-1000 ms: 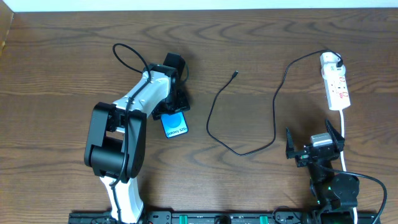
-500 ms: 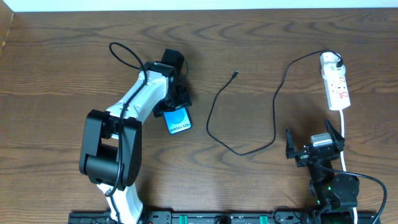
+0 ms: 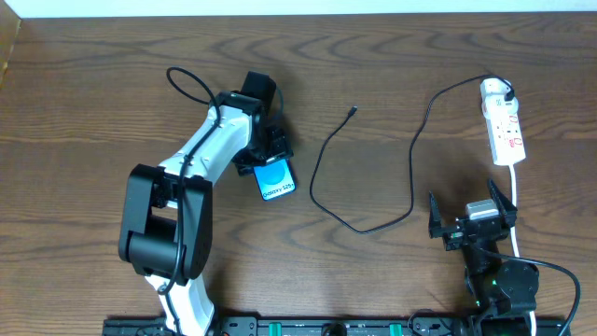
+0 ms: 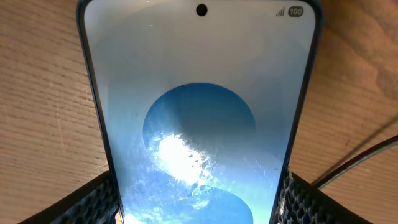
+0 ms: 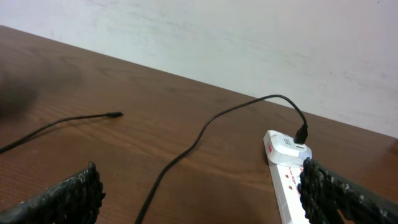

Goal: Plug charger to phone and switch on socket

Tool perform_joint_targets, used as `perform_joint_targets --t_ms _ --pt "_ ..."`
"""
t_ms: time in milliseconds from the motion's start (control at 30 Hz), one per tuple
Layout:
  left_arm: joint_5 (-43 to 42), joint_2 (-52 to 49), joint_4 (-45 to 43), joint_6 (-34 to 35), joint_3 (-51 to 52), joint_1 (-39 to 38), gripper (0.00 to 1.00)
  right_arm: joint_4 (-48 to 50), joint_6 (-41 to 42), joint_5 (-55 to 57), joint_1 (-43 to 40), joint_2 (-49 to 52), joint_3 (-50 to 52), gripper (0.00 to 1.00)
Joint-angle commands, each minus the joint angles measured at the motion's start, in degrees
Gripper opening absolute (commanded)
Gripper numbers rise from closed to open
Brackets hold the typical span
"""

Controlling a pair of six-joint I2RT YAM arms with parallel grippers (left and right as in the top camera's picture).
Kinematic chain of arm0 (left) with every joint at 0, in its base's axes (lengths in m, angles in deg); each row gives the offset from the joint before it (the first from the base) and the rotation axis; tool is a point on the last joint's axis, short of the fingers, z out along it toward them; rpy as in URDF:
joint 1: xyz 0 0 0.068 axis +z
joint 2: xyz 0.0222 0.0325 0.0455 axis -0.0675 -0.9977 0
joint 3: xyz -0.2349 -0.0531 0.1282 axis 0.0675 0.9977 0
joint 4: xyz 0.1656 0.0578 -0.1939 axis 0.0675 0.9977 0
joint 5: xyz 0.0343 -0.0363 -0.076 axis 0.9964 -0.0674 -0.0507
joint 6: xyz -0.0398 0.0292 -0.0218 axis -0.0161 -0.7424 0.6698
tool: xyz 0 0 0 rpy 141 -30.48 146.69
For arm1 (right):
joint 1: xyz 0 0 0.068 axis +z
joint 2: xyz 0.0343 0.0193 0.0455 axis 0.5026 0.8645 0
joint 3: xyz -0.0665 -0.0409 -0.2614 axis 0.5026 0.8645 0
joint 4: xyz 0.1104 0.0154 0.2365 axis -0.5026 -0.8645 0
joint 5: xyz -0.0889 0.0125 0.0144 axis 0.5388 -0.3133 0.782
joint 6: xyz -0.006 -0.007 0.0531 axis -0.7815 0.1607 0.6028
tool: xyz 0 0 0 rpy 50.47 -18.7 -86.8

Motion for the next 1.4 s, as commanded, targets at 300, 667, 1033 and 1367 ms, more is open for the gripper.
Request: perform_joint_targets --t_ms 300,667,1033,1367 --pt "-5.9 1.6 -2.6 1.0 -1.7 6.1 0.71 -0.2 0.5 -0.3 0.4 -0.3 0.1 0.99" --pt "-17.2 1.6 -3.8 4.0 -1.7 11.3 0.70 -0.2 0.5 -0.3 0.4 -0.3 0.1 0.99" --pt "-31.1 1.6 -8.1 9.9 -1.7 14.2 0.70 -0.2 0.5 -0.3 0.4 -0.3 0.1 0.99" --pt "-38.0 1.6 -10.4 19.7 -1.7 14.2 0.70 -0.2 0.5 -0.3 0.4 -0.3 0.1 0.99"
